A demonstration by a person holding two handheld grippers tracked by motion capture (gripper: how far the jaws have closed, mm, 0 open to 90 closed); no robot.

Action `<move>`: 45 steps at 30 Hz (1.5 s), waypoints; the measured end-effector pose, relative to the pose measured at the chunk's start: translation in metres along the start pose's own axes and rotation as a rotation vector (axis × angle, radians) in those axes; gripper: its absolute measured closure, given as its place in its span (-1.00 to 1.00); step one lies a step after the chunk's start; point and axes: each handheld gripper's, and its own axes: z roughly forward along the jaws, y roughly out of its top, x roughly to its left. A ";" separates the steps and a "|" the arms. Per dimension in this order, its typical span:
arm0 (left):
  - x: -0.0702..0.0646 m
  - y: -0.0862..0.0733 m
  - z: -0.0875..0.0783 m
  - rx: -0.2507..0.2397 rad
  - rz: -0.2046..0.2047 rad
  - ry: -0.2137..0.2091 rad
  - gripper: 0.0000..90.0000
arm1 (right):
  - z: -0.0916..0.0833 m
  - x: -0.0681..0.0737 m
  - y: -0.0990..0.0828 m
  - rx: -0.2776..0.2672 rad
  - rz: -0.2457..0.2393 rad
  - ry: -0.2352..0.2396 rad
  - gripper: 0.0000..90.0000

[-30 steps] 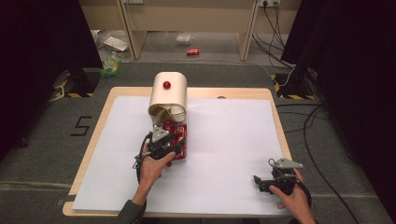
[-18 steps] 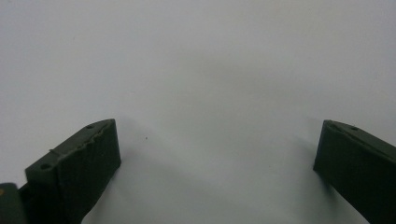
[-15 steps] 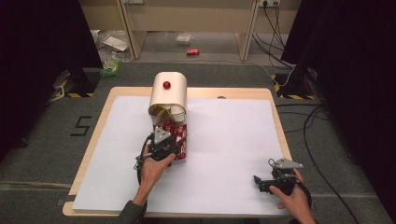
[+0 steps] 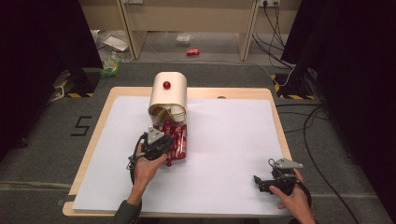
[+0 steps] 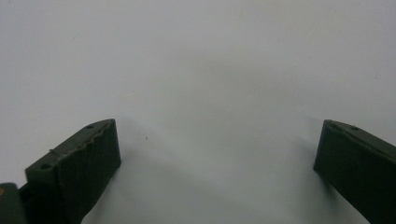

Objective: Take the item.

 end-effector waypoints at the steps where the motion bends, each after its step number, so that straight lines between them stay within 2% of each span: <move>1: 0.000 0.000 0.000 -0.001 0.001 0.000 0.85 | 0.000 0.000 0.000 0.001 0.004 0.000 -0.98; 10: -0.001 0.000 -0.007 0.018 0.044 -0.011 0.88 | 0.000 0.000 0.000 0.000 0.000 0.000 -0.98; 16: -0.002 -0.002 -0.014 0.020 0.050 -0.016 0.89 | 0.000 0.000 0.000 0.001 -0.002 0.001 -0.99; 22: 0.002 -0.004 -0.020 0.019 0.034 -0.019 0.89 | 0.000 0.000 0.000 0.000 -0.002 0.002 -0.99; 29: 0.002 -0.003 -0.030 0.020 0.036 -0.044 0.89 | 0.000 -0.001 0.000 0.003 -0.002 0.002 -0.99; 45: 0.006 -0.011 -0.049 0.027 0.056 -0.023 0.88 | 0.000 0.000 0.000 0.003 -0.001 0.003 -0.99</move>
